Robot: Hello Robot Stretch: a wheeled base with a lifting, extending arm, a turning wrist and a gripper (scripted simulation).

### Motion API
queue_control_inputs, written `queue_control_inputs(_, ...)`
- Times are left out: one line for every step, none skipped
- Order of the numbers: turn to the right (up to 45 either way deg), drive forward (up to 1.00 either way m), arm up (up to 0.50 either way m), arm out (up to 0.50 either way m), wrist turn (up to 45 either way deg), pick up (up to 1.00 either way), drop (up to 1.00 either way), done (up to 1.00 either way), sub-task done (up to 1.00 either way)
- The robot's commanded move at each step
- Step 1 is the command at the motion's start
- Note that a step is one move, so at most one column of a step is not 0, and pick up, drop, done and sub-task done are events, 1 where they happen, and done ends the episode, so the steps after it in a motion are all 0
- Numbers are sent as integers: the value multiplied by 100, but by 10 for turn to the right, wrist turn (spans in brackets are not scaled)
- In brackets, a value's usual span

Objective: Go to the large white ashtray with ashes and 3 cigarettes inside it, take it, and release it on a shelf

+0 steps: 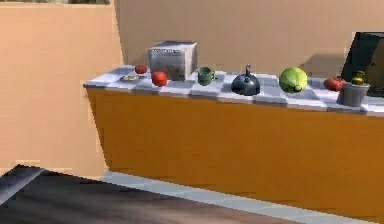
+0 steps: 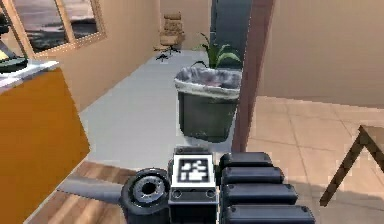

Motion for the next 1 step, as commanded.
queue_control_inputs(180,0,0,0,0,0,0,0,0)
